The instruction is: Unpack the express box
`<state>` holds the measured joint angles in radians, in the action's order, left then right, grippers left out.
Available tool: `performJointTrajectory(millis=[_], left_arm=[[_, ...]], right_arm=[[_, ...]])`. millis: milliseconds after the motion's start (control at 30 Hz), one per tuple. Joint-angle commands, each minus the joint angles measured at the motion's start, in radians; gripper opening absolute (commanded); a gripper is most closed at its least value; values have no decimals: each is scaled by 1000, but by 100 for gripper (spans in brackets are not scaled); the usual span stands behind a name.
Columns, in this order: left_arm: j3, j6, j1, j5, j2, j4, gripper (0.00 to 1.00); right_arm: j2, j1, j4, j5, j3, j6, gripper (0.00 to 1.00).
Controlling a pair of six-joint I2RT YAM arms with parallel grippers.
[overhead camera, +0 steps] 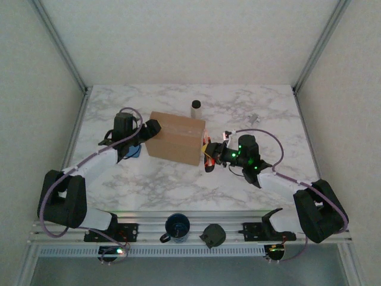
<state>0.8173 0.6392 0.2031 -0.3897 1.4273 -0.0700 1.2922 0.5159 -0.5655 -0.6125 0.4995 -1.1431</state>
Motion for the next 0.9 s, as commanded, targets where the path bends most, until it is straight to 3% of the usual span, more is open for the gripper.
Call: performJointTrajectory(millis=[0,867], left_arm=[[-74,78,8,124,75,217,75],[-88,93,7,149,75,203,75]], right_arm=[[-19,52,30,-104,-27,-18,0],[-41,133,12,-109,-49,-48,0]])
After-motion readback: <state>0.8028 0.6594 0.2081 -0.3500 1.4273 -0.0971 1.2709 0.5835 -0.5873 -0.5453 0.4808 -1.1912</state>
